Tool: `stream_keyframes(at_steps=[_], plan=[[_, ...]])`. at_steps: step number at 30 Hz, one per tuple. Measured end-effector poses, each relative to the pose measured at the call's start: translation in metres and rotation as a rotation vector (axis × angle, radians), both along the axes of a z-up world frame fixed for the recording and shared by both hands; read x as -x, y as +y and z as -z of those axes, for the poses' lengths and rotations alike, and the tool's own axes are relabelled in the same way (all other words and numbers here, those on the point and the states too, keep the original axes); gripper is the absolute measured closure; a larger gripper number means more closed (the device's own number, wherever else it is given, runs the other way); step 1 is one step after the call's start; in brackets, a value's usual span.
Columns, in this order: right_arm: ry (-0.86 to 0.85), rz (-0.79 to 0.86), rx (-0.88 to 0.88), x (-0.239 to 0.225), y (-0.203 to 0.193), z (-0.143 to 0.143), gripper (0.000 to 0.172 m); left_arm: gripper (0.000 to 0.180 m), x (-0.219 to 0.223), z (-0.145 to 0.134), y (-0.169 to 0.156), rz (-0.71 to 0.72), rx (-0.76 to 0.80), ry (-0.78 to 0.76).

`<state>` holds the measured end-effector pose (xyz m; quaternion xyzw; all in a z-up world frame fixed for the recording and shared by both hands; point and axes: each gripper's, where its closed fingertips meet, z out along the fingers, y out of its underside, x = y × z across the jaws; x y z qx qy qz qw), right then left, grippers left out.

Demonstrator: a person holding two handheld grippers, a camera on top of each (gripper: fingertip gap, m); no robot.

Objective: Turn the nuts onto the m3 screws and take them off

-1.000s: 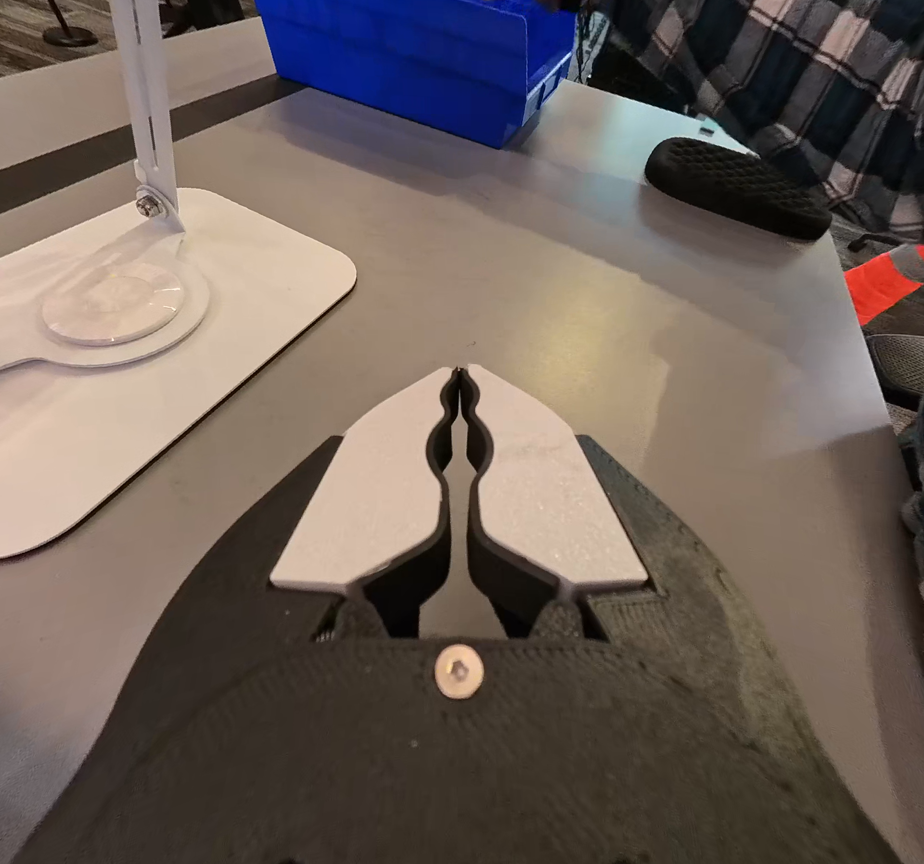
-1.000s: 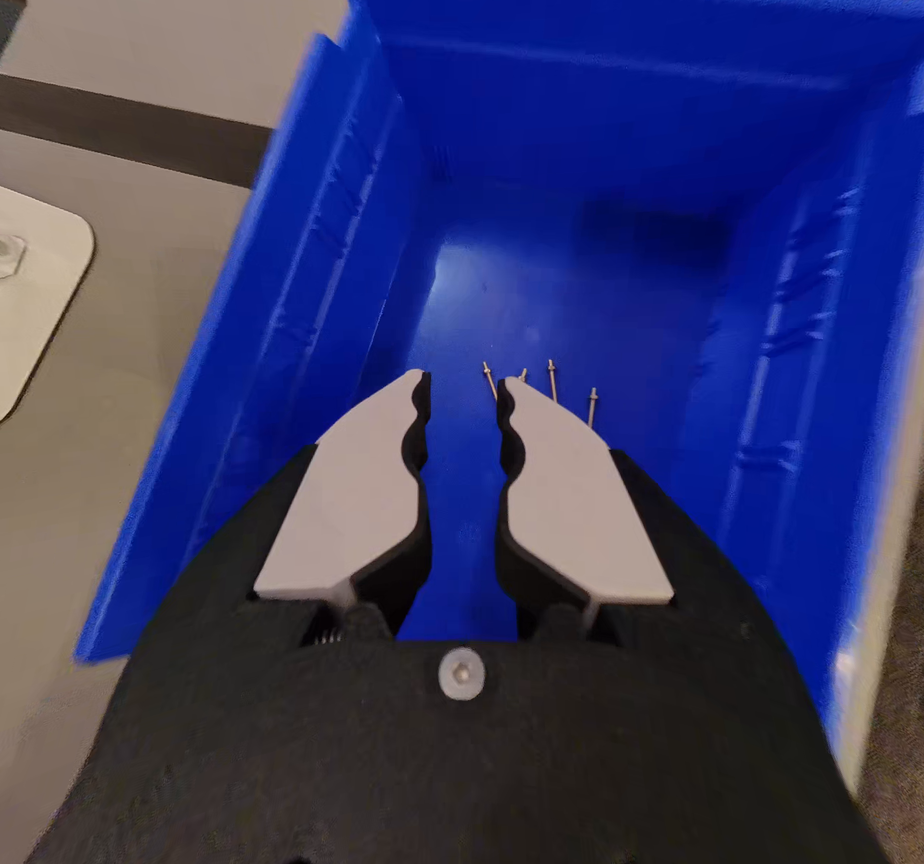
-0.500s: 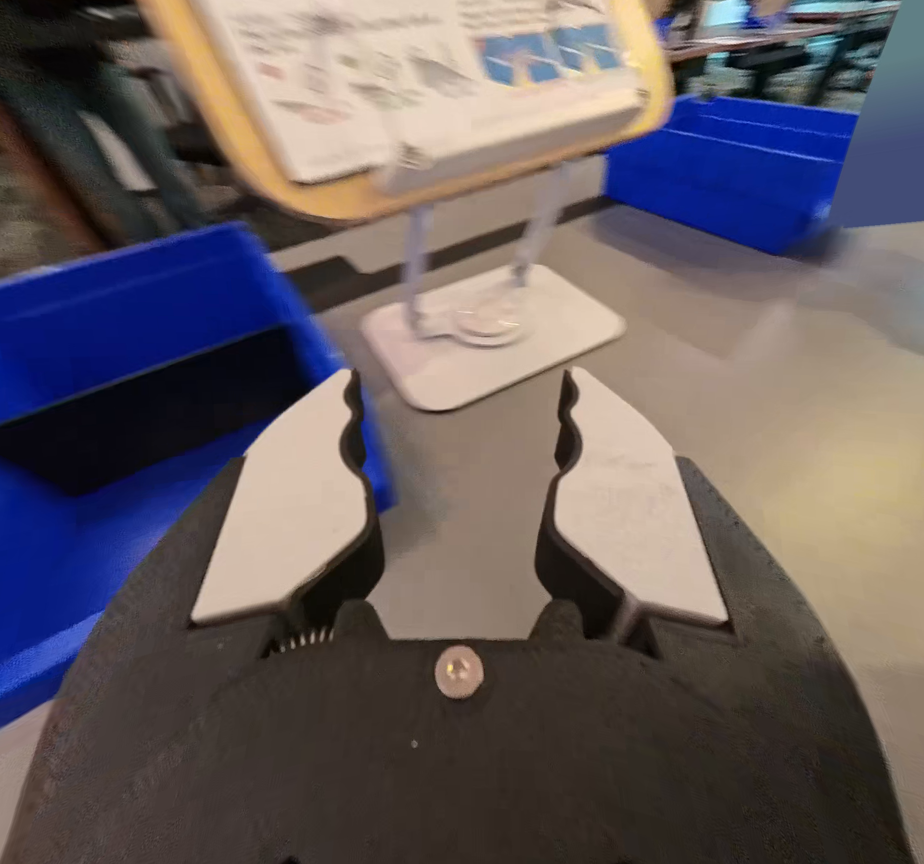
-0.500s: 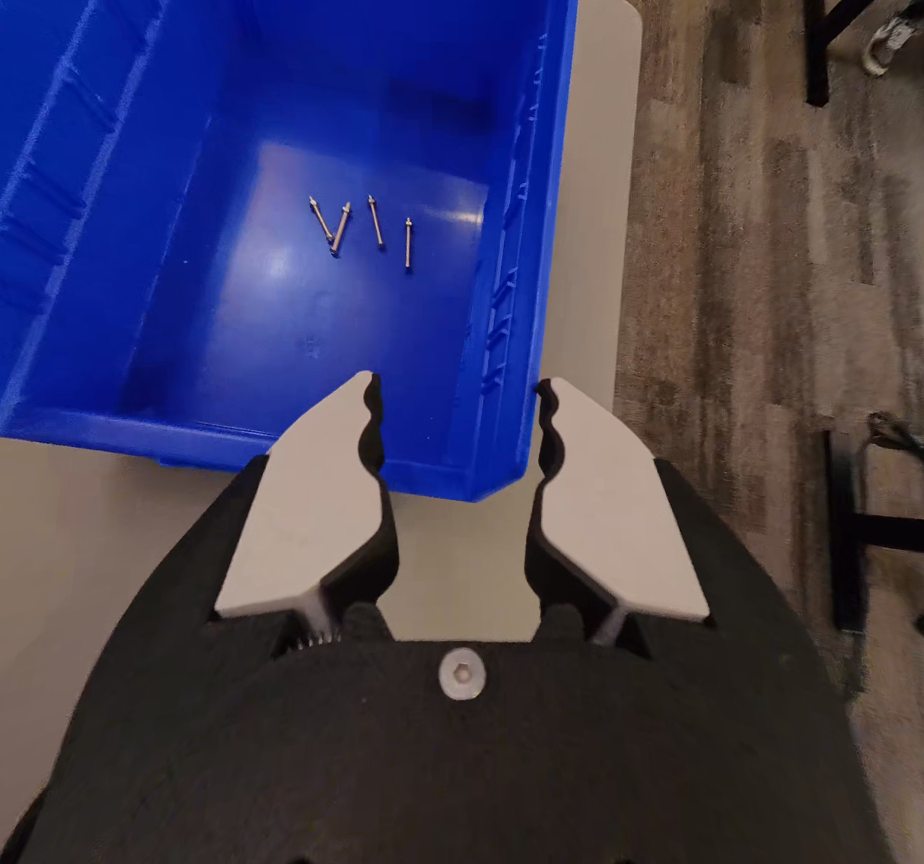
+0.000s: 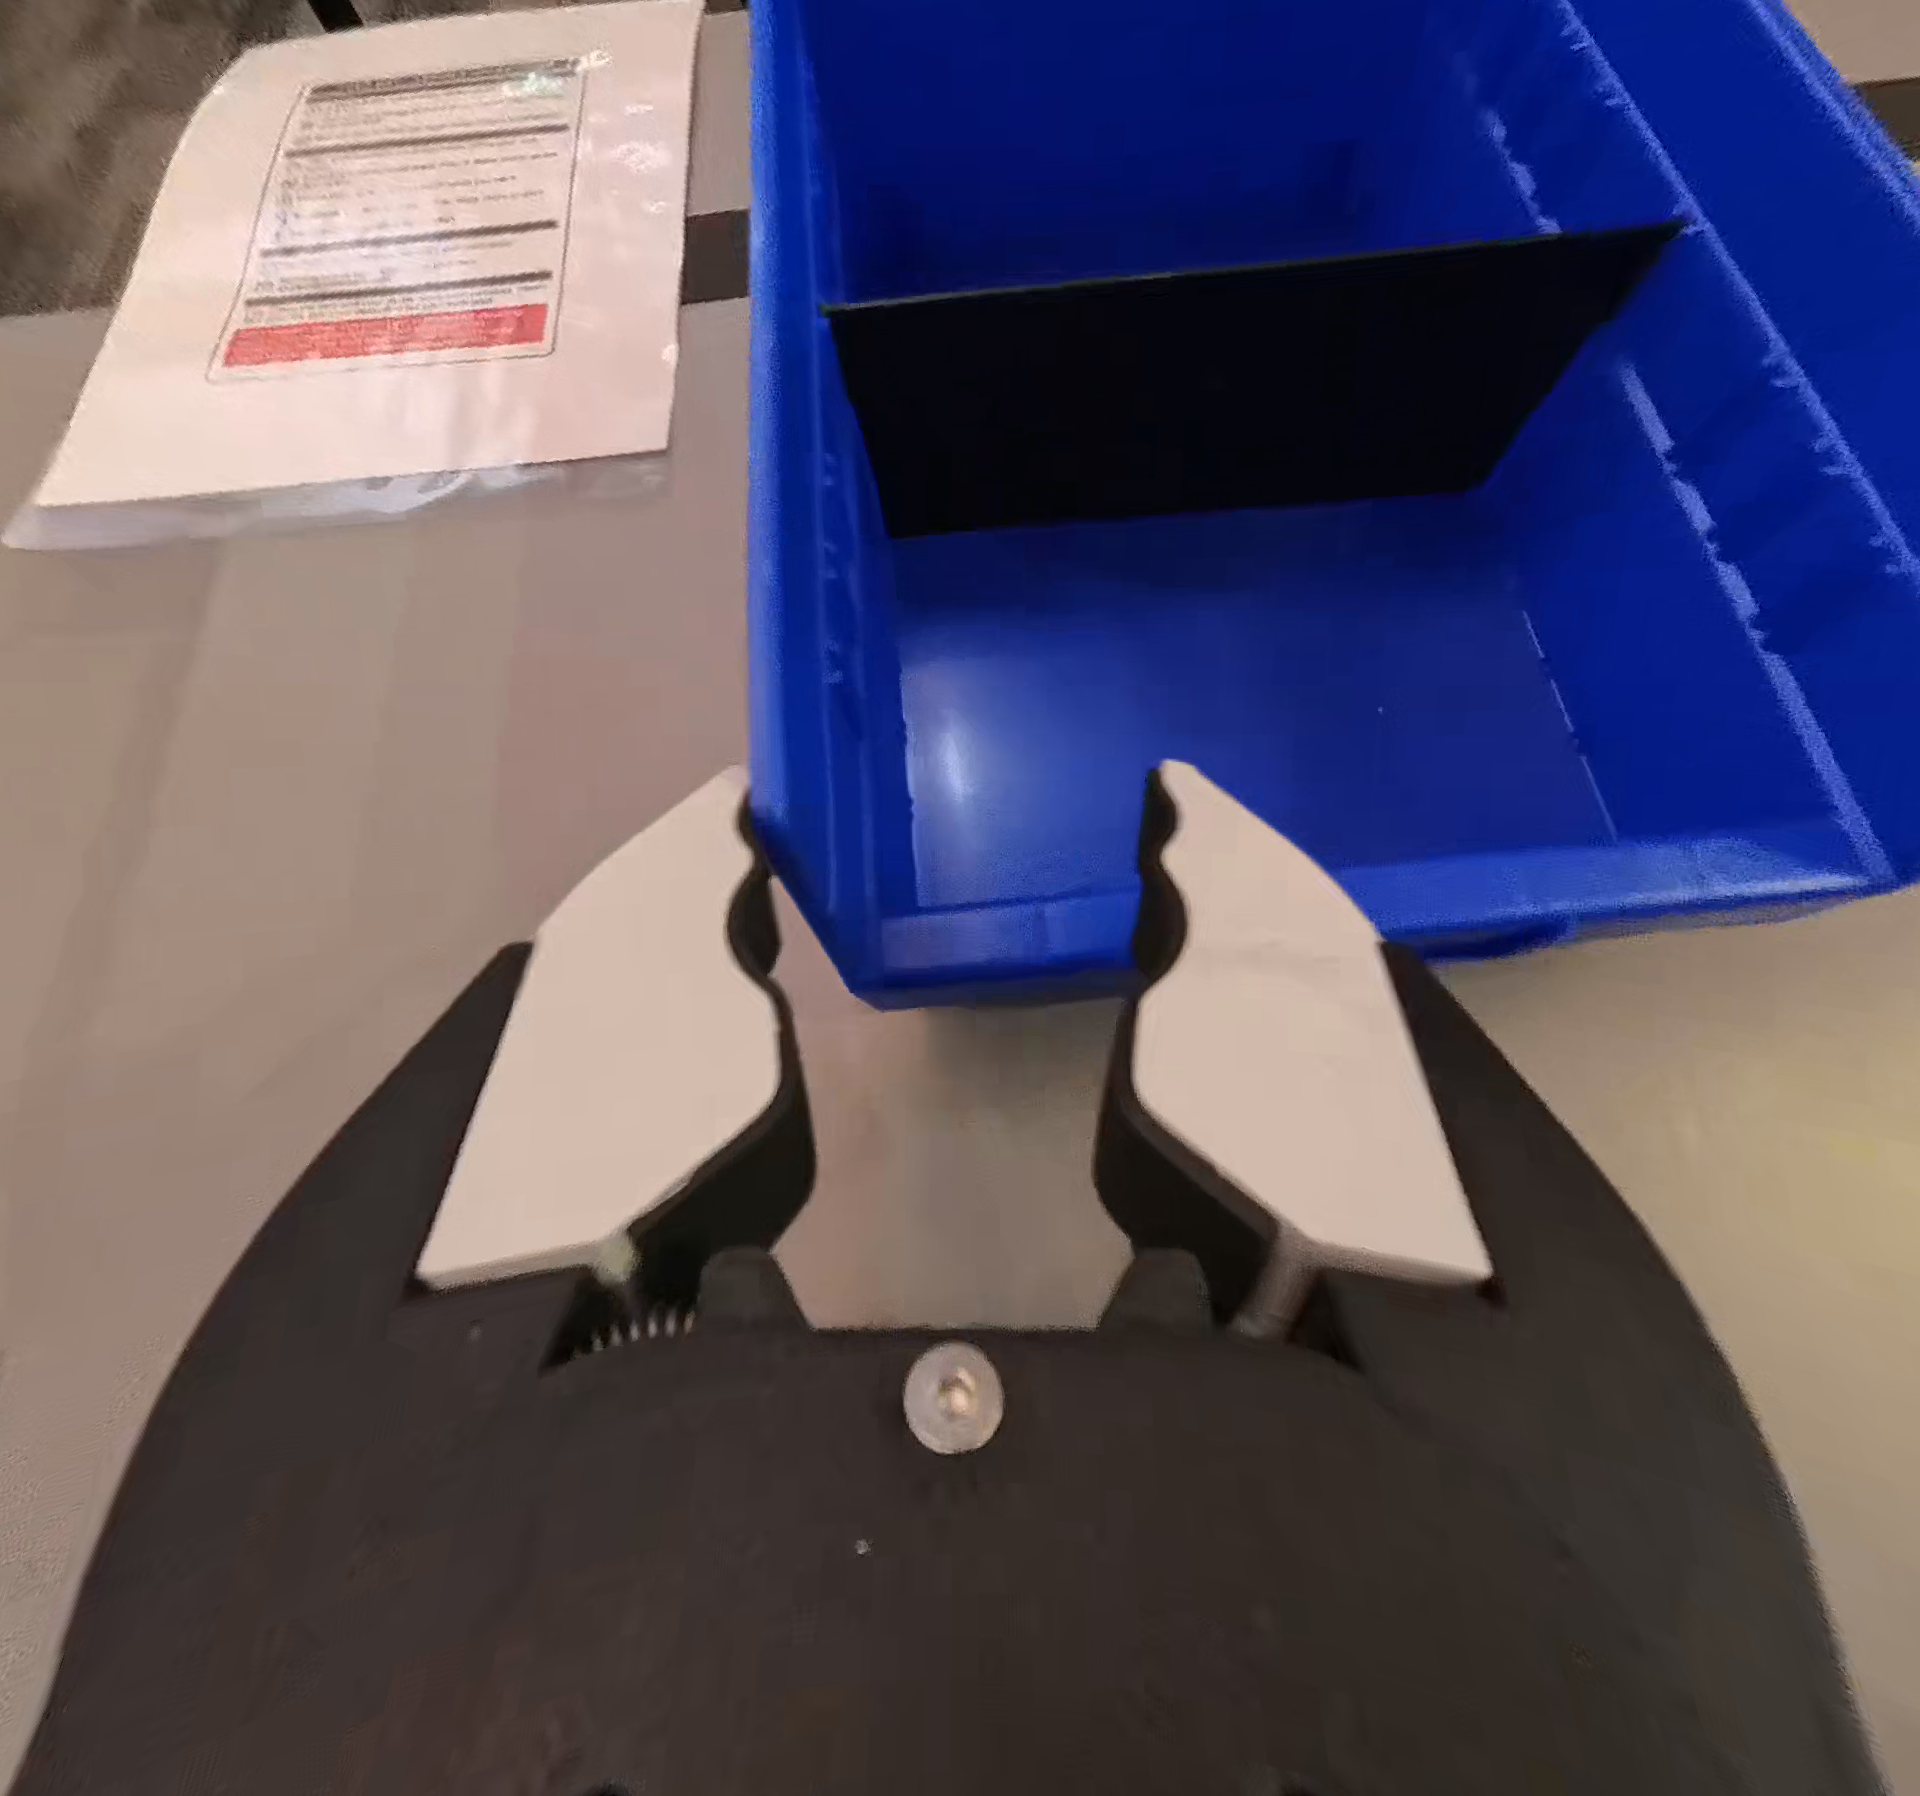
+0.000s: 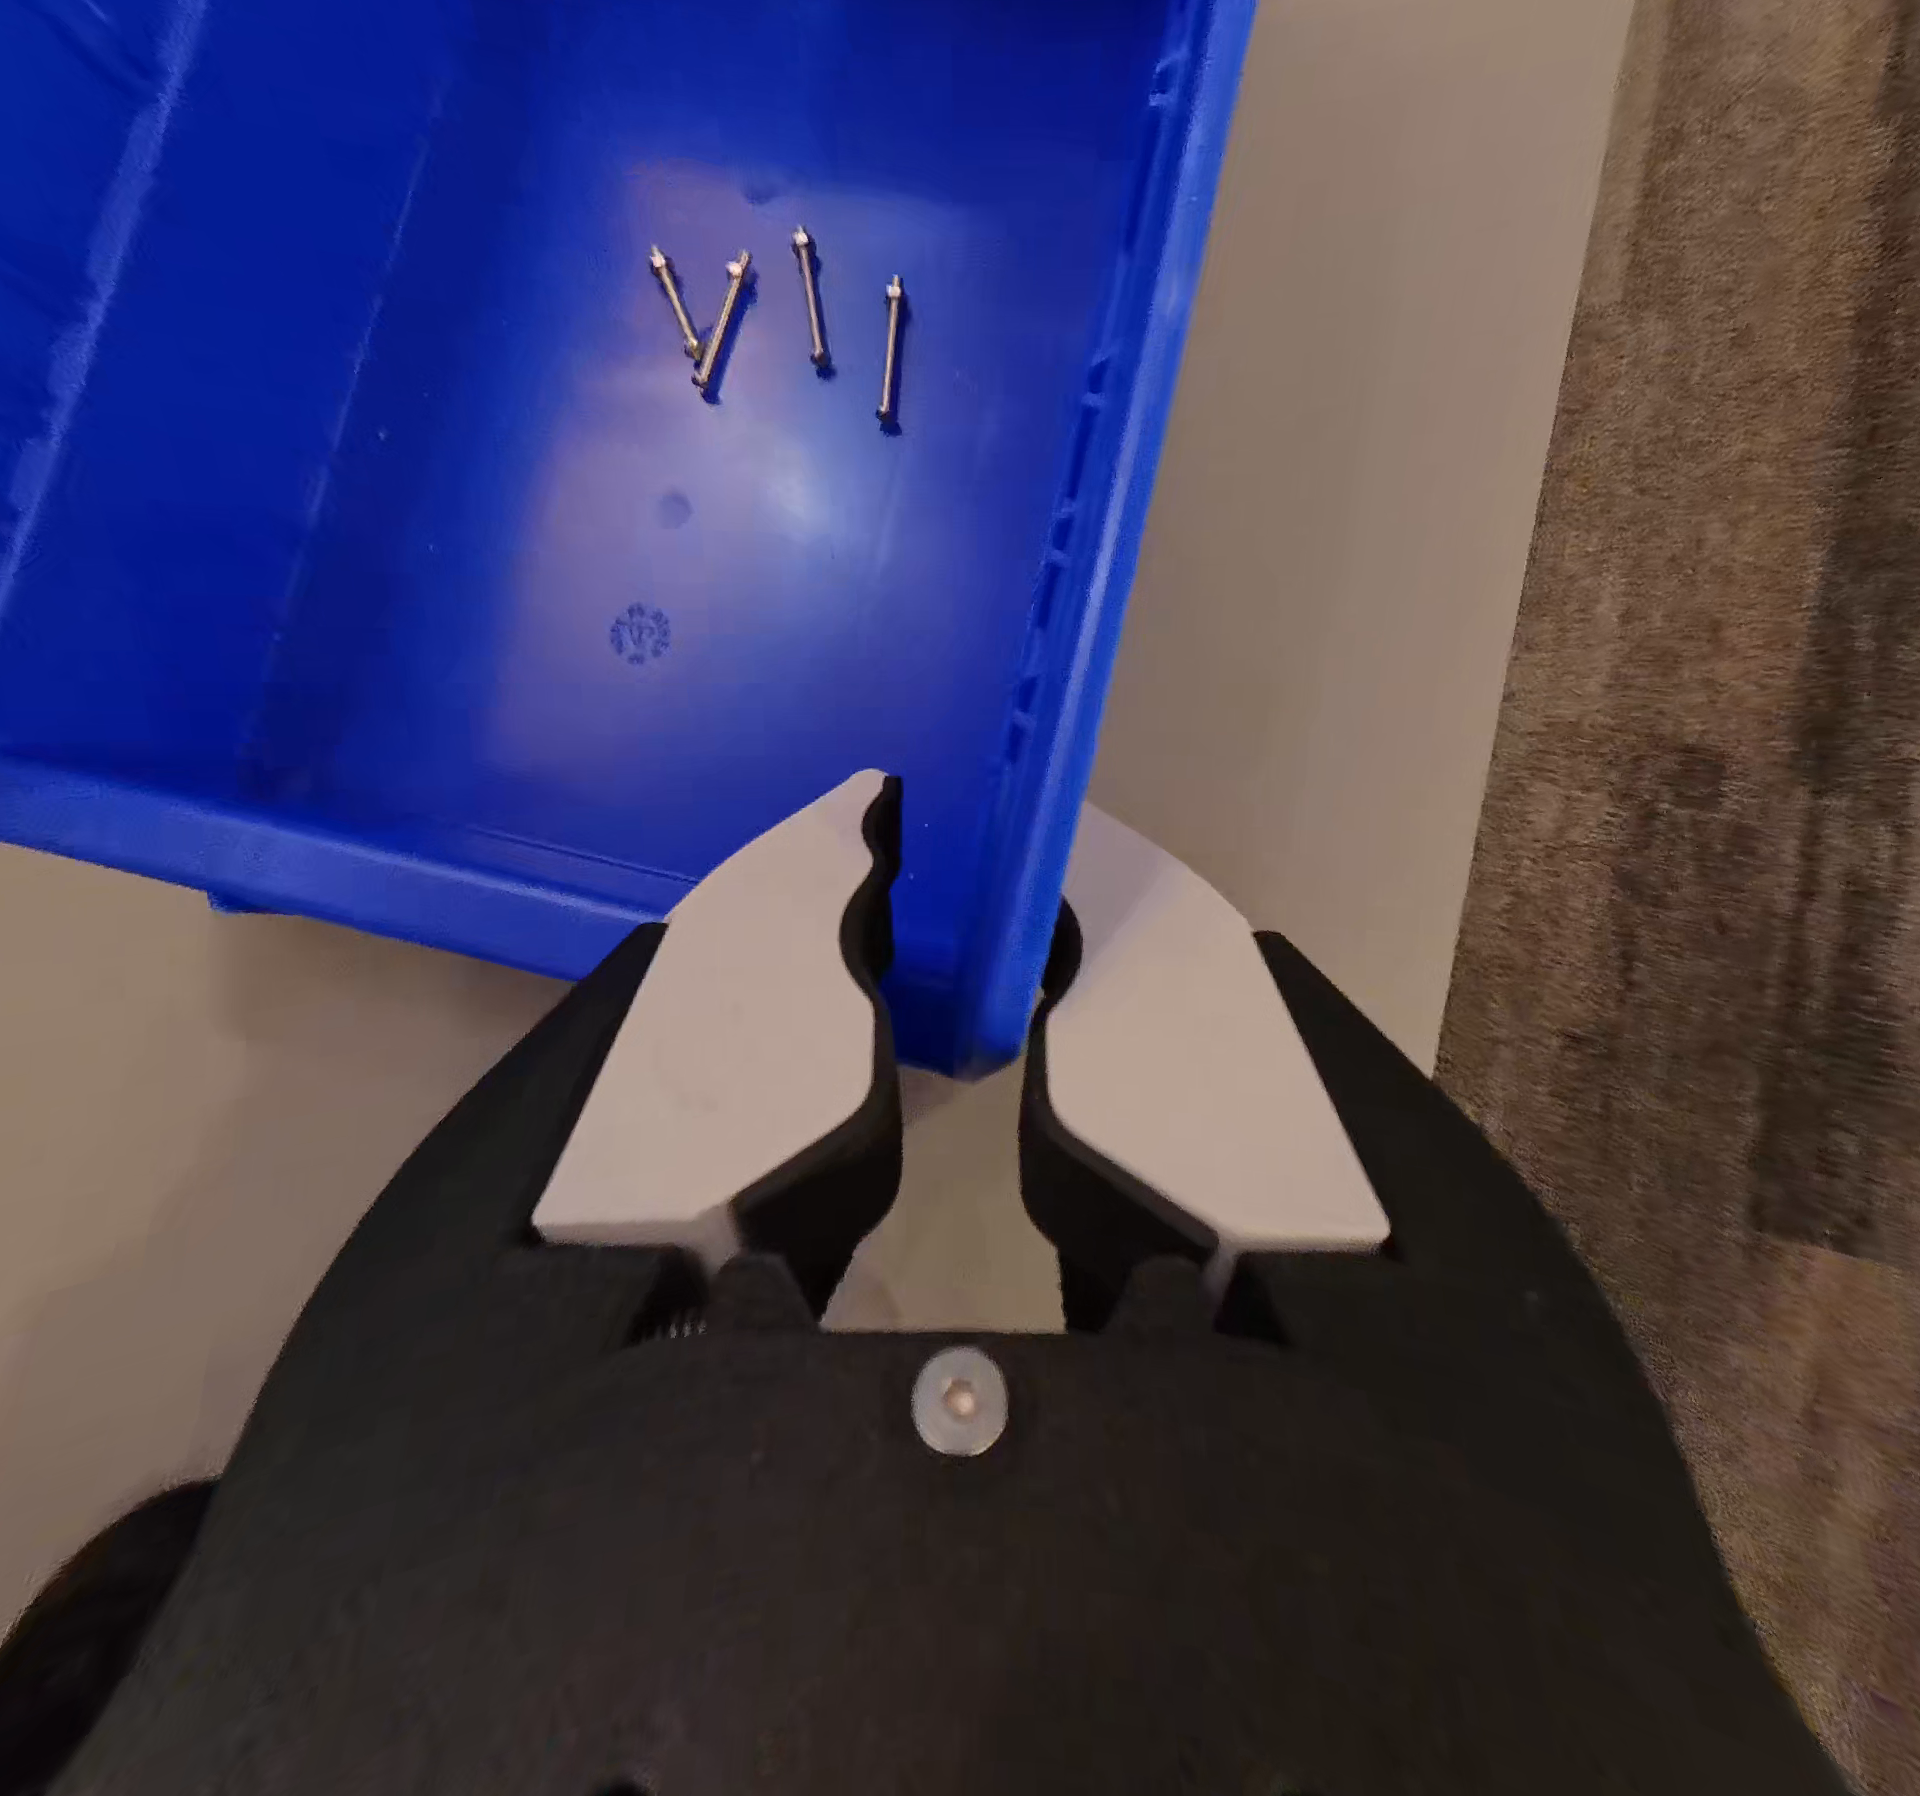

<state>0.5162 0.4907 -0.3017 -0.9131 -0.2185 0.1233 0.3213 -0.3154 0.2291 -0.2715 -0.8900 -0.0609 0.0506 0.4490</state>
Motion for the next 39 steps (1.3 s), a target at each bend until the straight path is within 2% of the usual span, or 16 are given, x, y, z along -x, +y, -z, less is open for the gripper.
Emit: stream_keyframes(at_steps=[2, 4, 5, 14, 20, 29, 39], plan=[[0.027, -0.005, -0.009, 0.0, 0.0, -0.001, 0.151, 0.142, 0.006, 0.003, 0.004, 0.006, 0.009, -0.013], [0.03, -0.019, -0.012, -0.001, -0.001, -0.002, 0.163, 0.174, 0.006, 0.006, 0.006, 0.029, 0.02, -0.078], [0.026, -0.022, -0.01, -0.001, -0.001, -0.002, 0.163, 0.176, 0.003, 0.007, 0.007, 0.051, 0.021, -0.104], [0.008, -0.043, 0.03, -0.001, -0.016, -0.006, 0.166, 0.177, 0.001, 0.003, 0.007, 0.061, 0.018, -0.079], [-0.011, -0.075, 0.065, -0.002, -0.048, -0.021, 0.166, 0.177, -0.006, -0.019, -0.005, 0.068, -0.033, -0.031], [-0.032, -0.176, 0.111, 0.015, -0.111, -0.033, 0.166, 0.179, -0.012, -0.054, -0.046, 0.085, -0.15, -0.075], [-0.06, -0.308, 0.137, 0.046, -0.183, -0.04, 0.165, 0.178, -0.019, -0.097, -0.1, 0.114, -0.26, -0.033]])
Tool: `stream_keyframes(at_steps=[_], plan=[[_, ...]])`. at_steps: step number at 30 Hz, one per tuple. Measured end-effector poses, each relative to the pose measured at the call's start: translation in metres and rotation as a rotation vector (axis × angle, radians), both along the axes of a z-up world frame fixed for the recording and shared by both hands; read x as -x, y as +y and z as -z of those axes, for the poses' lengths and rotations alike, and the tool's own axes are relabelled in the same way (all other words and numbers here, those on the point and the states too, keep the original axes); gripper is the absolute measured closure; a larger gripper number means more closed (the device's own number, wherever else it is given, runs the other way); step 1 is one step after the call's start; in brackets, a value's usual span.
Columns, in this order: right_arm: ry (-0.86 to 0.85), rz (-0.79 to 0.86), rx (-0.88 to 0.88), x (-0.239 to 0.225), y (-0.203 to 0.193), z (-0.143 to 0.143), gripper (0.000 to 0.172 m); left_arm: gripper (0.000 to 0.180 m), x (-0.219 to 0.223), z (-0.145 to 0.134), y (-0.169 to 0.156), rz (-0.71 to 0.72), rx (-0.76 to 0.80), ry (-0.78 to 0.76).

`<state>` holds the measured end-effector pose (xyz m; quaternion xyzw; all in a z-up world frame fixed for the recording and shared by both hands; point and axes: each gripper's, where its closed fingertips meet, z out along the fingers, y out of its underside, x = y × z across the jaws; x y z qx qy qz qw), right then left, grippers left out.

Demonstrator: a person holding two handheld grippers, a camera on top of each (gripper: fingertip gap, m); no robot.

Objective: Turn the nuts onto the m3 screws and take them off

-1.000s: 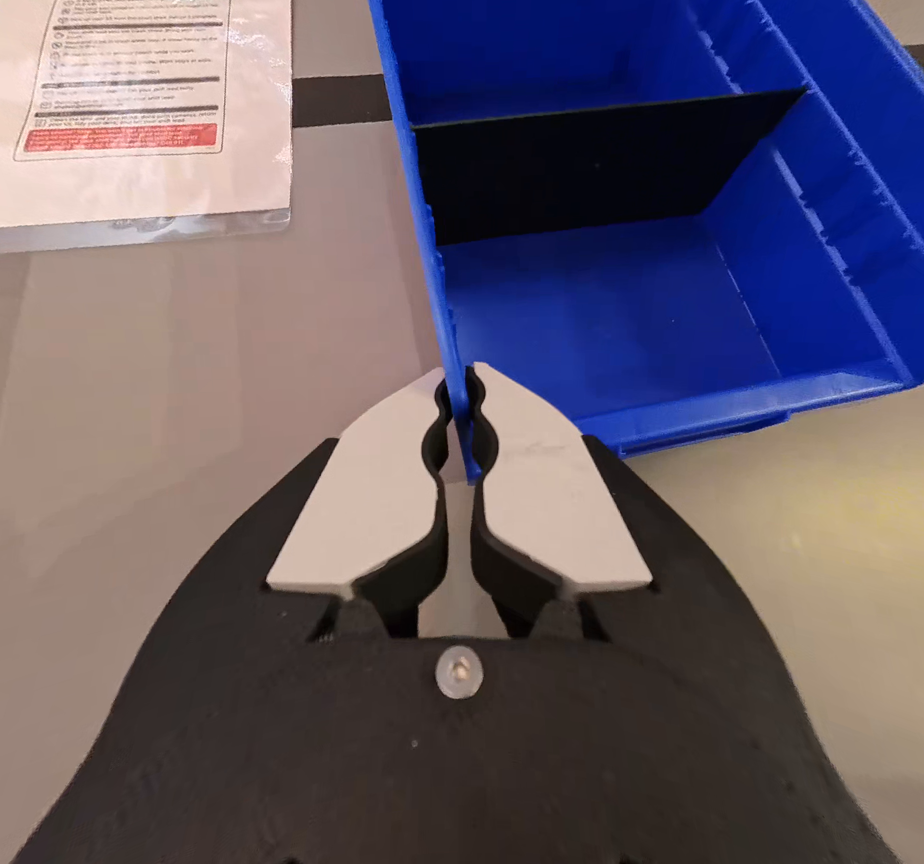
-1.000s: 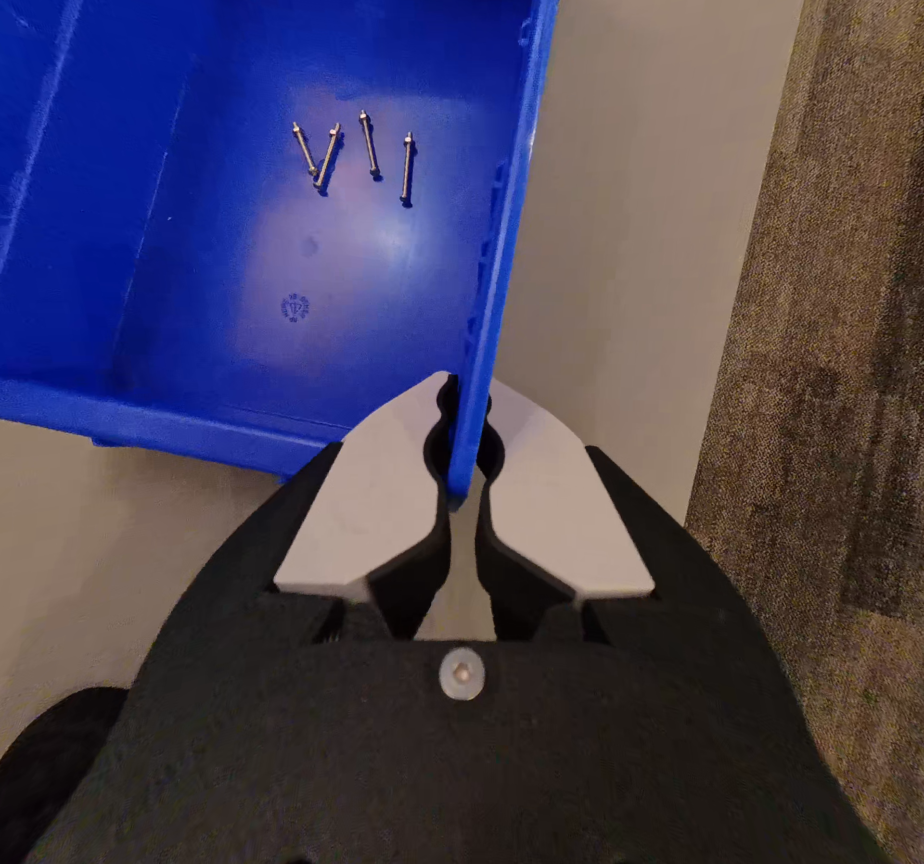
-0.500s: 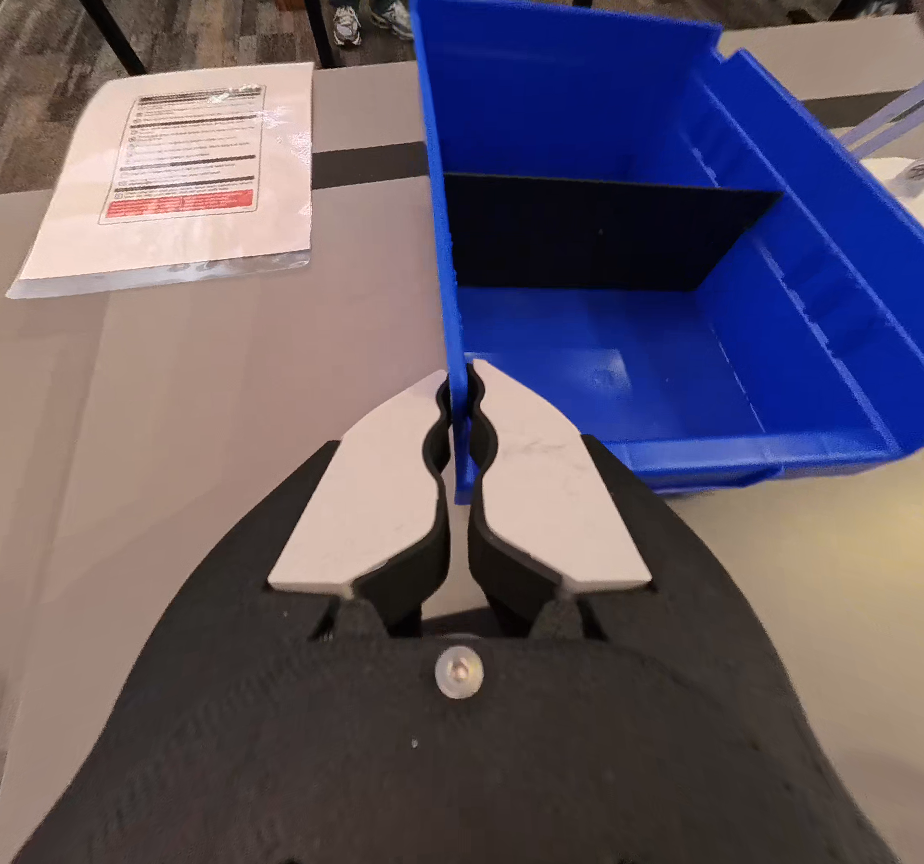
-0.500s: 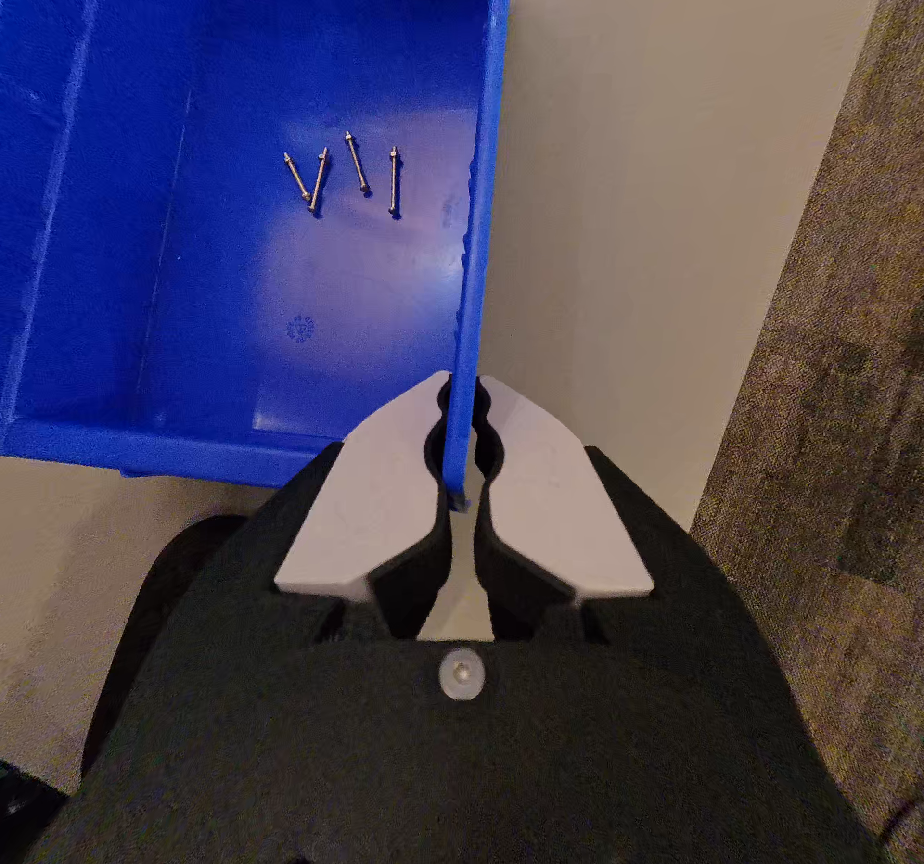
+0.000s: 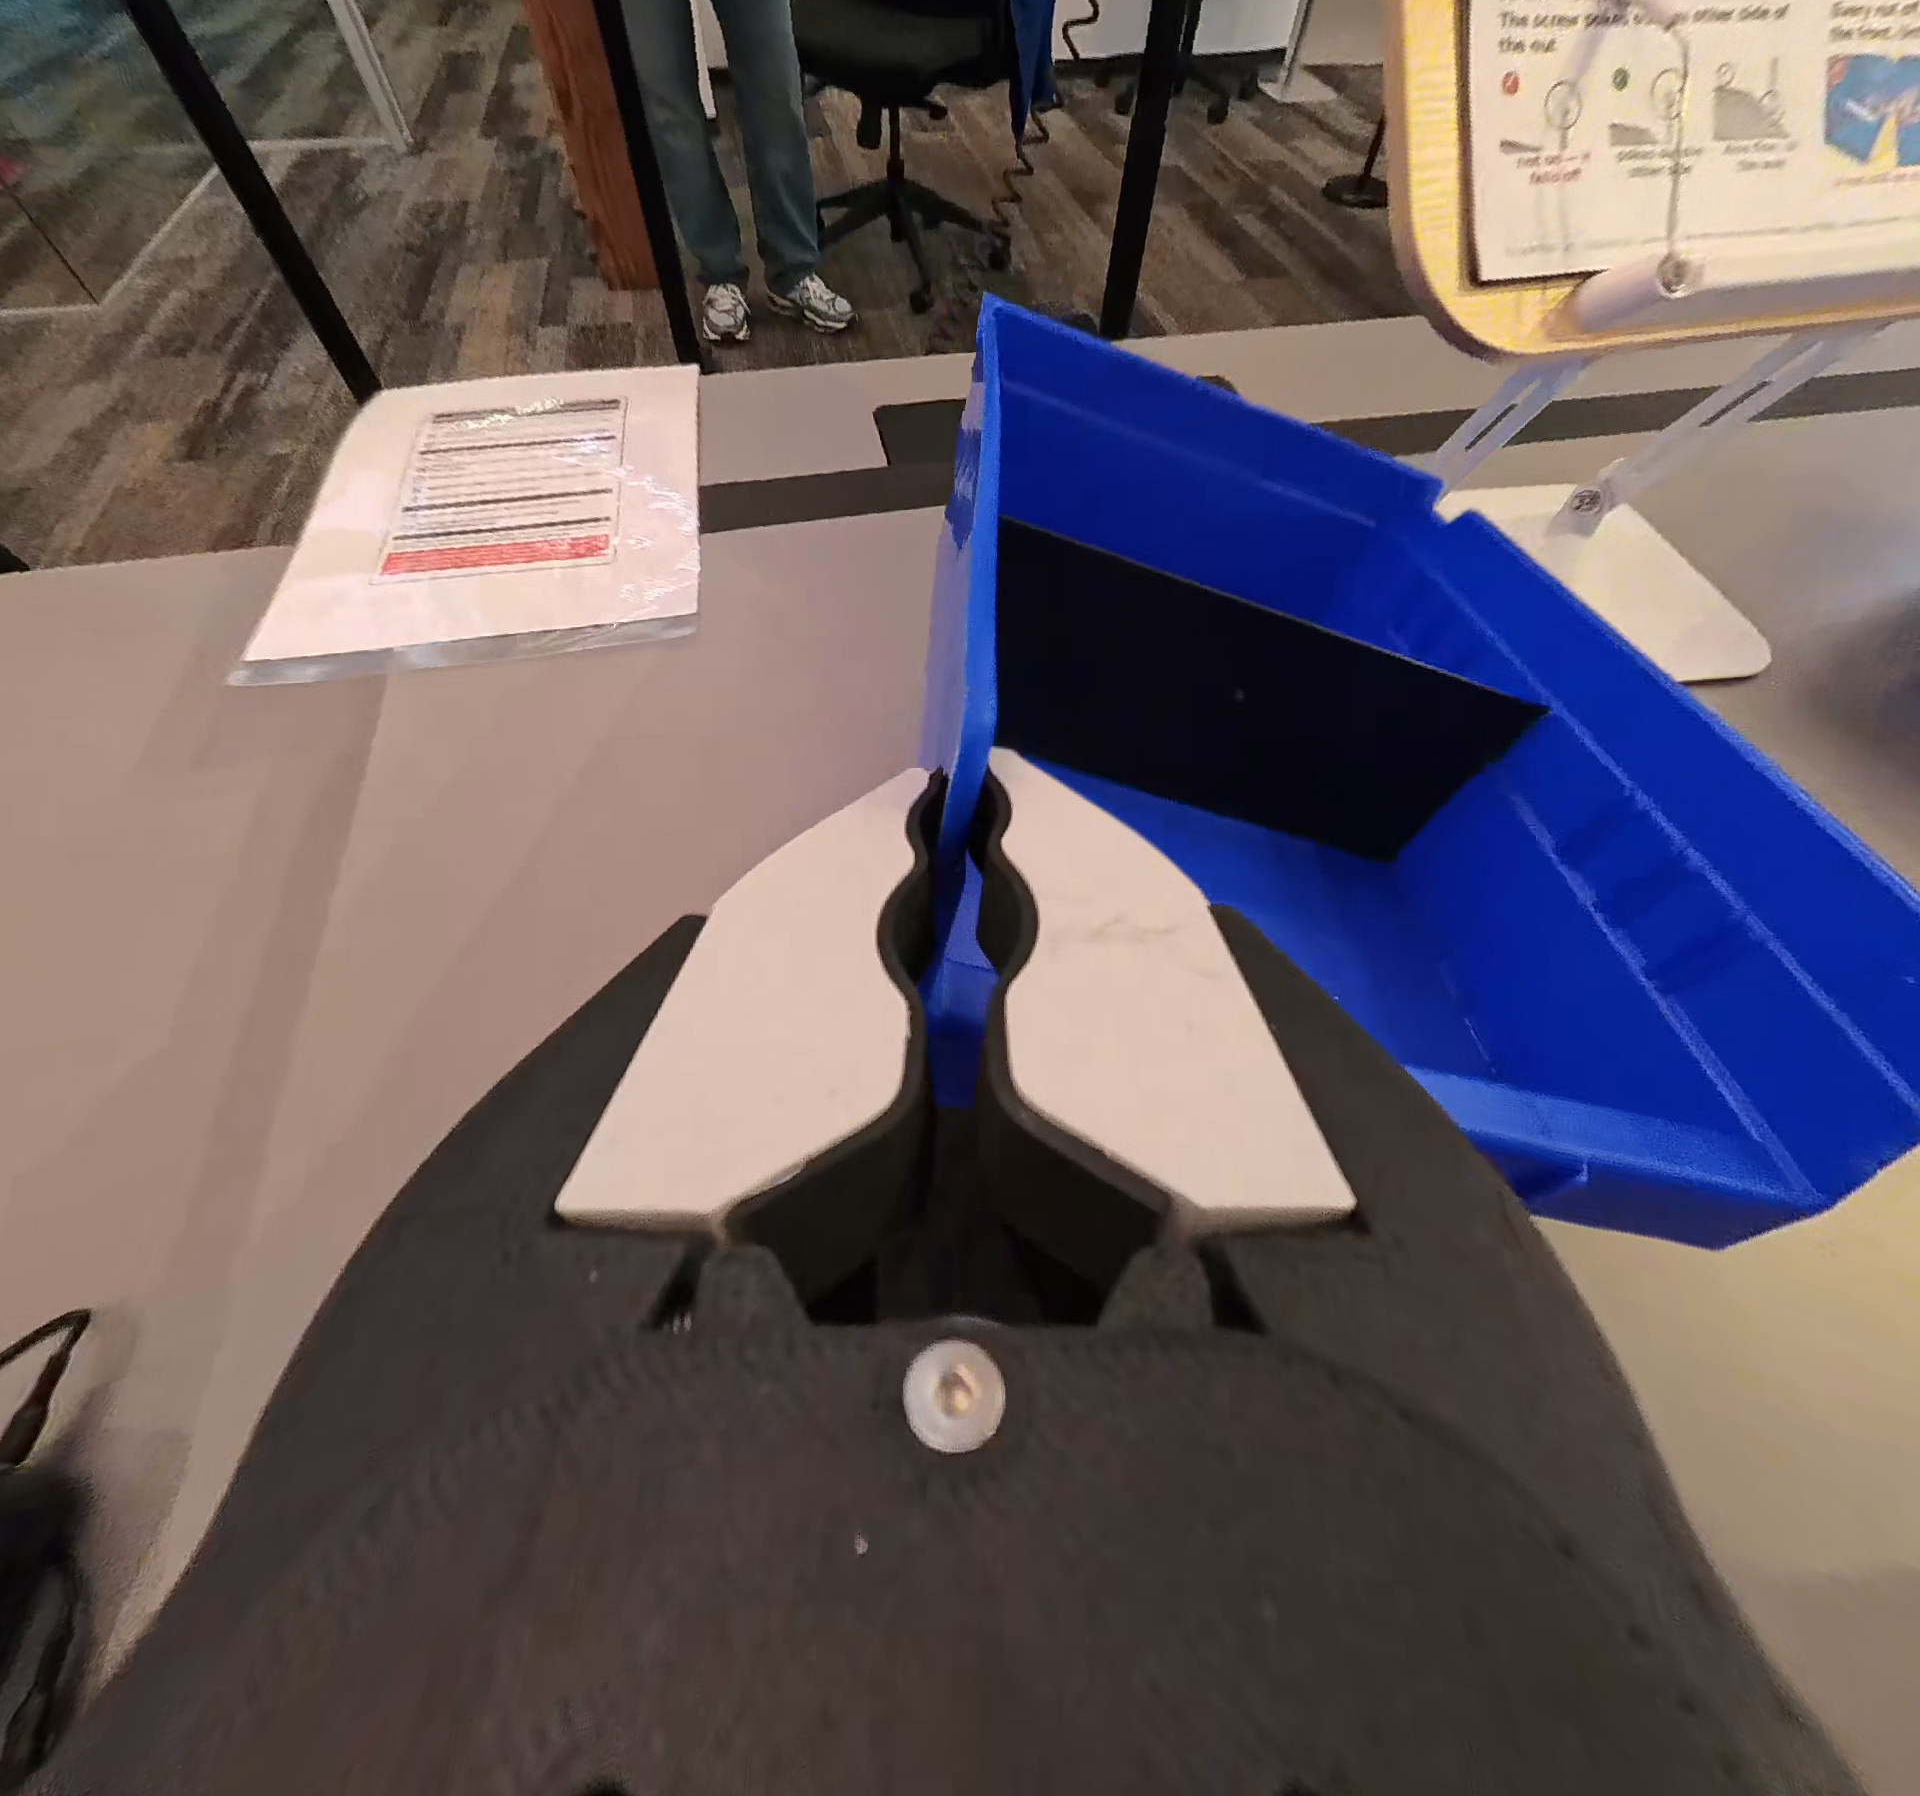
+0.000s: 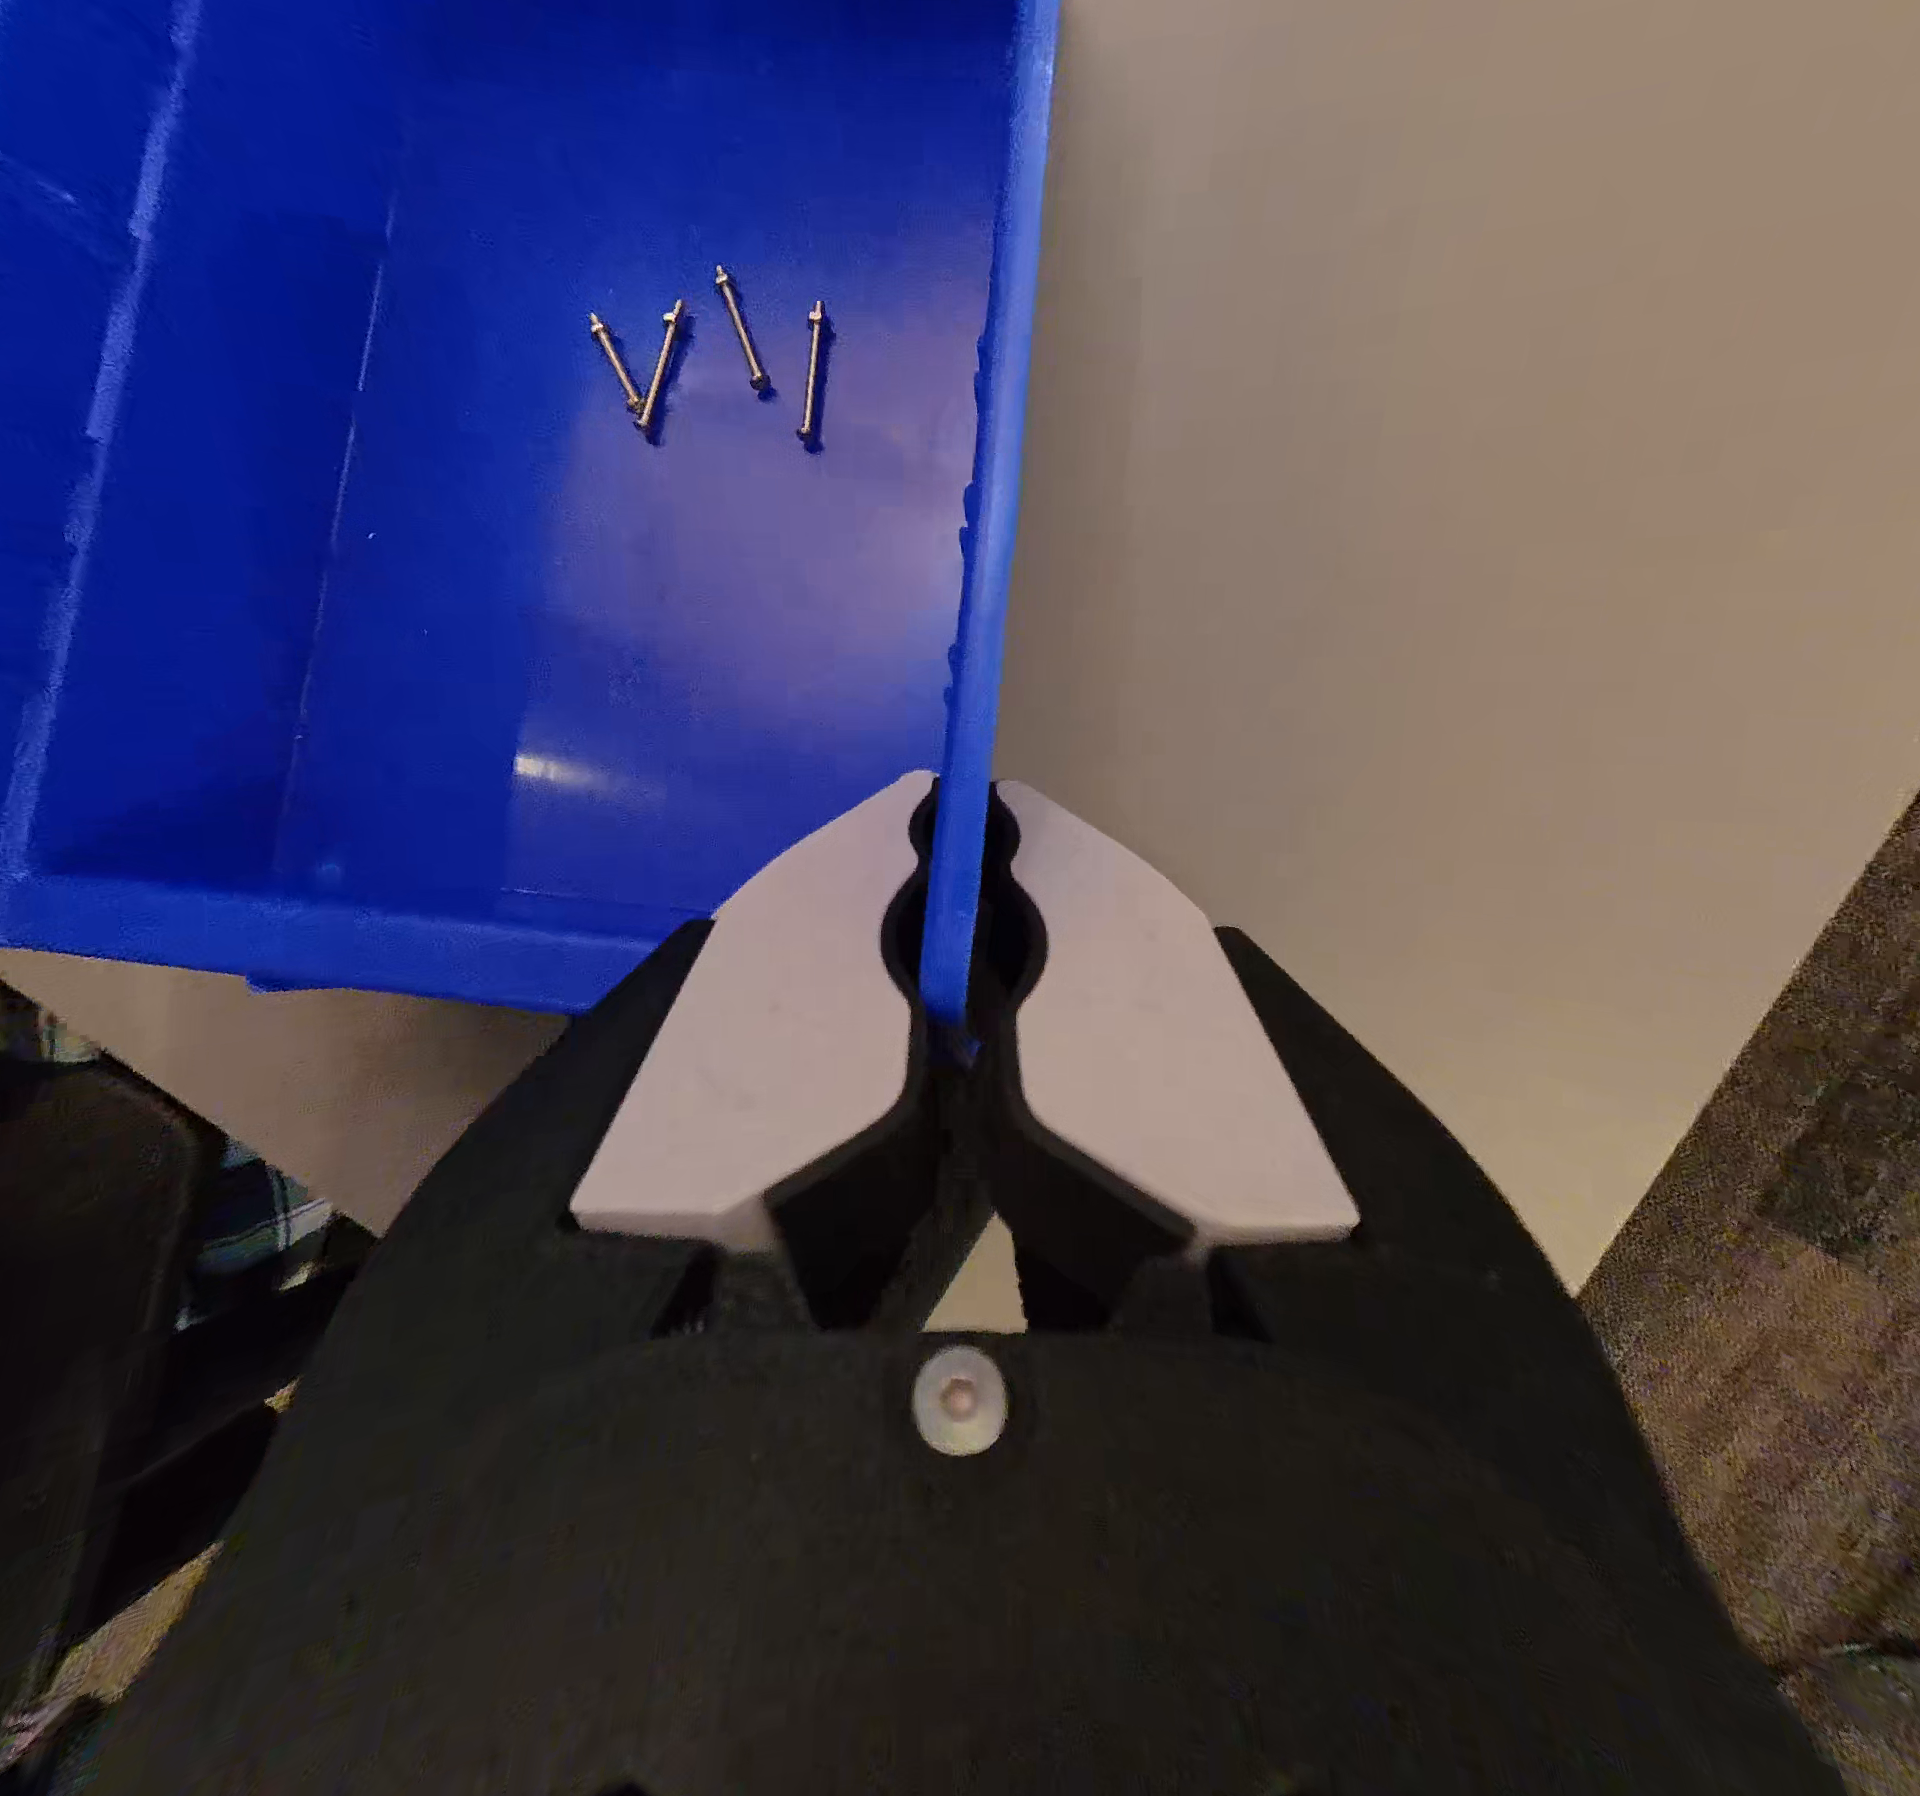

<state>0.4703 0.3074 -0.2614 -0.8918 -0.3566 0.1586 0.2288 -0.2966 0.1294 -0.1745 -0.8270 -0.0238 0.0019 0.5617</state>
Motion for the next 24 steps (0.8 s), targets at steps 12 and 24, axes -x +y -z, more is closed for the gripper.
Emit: stream_keyframes(at_steps=[12, 24], plan=[[0.054, -0.209, 0.035, 0.093, -0.063, 0.012, 0.165, 0.178, 0.001, -0.036, -0.062, -0.037, -0.094, 0.058], [0.117, -0.367, 0.023, 0.226, -0.086, 0.023, 0.166, 0.177, 0.045, -0.065, -0.141, -0.167, -0.239, 0.009]])
